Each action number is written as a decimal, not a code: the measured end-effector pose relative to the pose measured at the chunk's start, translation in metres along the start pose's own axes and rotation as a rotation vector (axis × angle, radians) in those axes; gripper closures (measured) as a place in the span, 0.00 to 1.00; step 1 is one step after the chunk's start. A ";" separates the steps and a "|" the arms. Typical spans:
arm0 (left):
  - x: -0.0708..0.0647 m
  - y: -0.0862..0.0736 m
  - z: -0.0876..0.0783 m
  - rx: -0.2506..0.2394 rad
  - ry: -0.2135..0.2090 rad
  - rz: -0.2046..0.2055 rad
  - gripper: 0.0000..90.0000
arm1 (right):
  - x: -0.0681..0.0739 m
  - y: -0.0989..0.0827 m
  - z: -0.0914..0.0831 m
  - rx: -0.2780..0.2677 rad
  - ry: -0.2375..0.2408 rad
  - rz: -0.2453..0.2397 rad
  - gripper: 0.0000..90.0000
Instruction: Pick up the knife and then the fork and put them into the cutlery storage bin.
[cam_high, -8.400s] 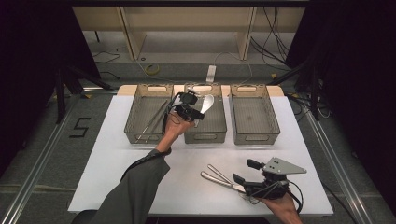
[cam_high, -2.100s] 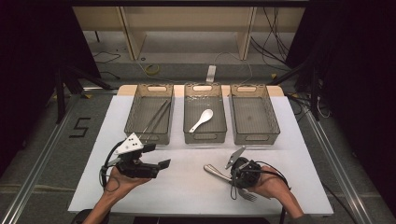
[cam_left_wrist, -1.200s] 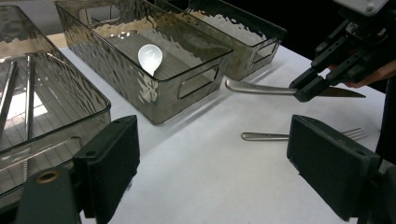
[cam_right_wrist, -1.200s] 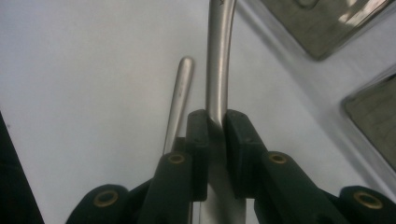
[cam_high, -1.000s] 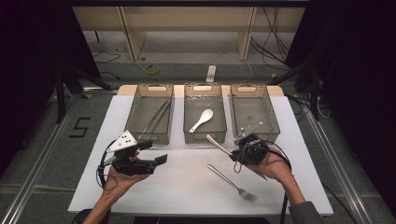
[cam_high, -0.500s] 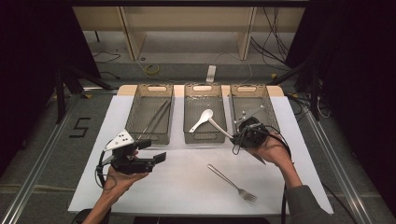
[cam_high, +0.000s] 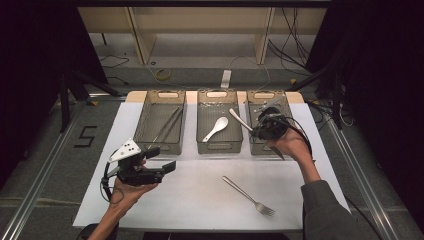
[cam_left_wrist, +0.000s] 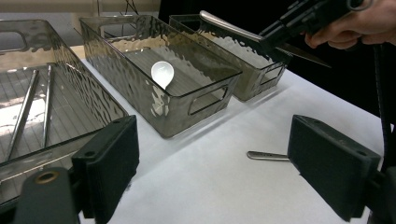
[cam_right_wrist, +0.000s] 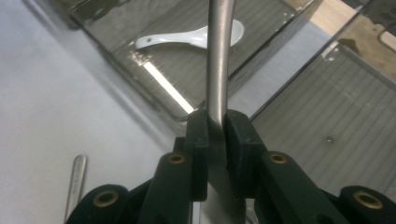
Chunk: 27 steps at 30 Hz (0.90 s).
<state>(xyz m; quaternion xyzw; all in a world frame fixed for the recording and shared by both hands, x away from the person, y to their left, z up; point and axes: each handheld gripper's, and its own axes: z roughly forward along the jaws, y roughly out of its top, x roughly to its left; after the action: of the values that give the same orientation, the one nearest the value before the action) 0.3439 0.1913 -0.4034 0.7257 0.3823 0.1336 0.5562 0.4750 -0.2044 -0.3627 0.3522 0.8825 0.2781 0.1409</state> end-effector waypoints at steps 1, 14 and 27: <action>0.000 0.000 0.000 0.000 0.000 0.000 0.18 | -0.003 0.002 0.001 0.001 -0.004 0.005 0.90; 0.002 0.000 -0.001 -0.011 0.017 -0.015 0.18 | -0.035 0.020 0.011 0.036 -0.053 0.102 0.90; 0.004 0.001 -0.003 -0.019 0.014 -0.029 0.18 | -0.064 0.024 0.024 0.079 -0.101 0.191 0.90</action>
<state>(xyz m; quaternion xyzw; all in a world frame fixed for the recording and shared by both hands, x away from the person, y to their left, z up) 0.3453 0.1957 -0.4026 0.7138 0.3952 0.1342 0.5624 0.5443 -0.2252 -0.3641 0.4534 0.8471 0.2370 0.1440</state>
